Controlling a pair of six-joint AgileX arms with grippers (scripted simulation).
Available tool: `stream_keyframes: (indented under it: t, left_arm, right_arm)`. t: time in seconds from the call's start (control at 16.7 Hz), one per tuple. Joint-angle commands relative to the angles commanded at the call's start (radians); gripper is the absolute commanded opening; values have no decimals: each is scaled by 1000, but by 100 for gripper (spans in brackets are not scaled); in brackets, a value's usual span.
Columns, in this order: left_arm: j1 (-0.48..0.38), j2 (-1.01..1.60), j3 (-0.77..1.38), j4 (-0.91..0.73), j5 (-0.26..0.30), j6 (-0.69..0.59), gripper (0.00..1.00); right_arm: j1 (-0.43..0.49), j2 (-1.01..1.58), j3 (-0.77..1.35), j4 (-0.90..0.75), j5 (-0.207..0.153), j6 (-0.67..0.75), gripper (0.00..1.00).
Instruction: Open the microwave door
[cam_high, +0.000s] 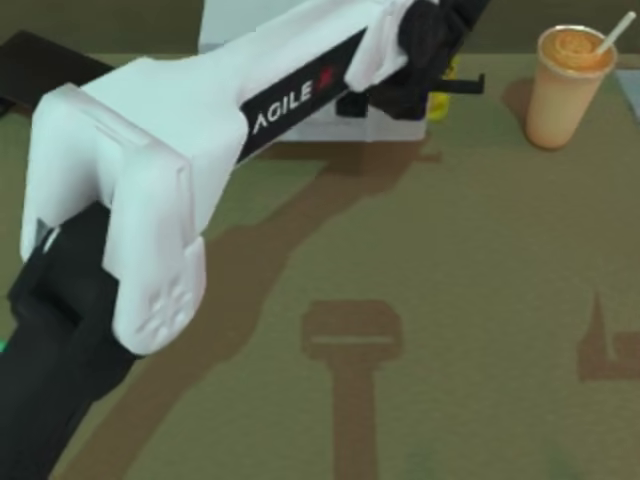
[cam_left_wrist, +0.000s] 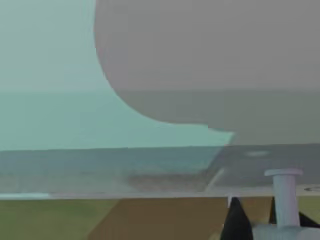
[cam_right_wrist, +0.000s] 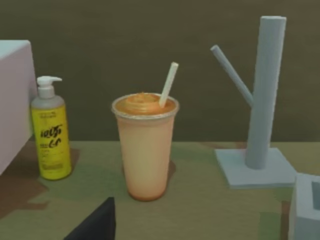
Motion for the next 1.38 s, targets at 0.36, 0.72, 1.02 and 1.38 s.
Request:
stream_keyframes:
  t: [0.36,0.72,1.02,1.38]
  left_arm:
    - [34,66,249,-297,92,-68,0]
    - [37,69,263,-311,98,-72,0]
    - [37,69,263,-311,98,-72,0]
    - [37,69,263,-311,98,-72,0]
  right_arm:
    - [0,0,0,0,0,0,100]
    - [0,0,0,0,0,0,100]
    - [0,0,0,0,0,0,100]
    - [0,0,0,0,0,0,100]
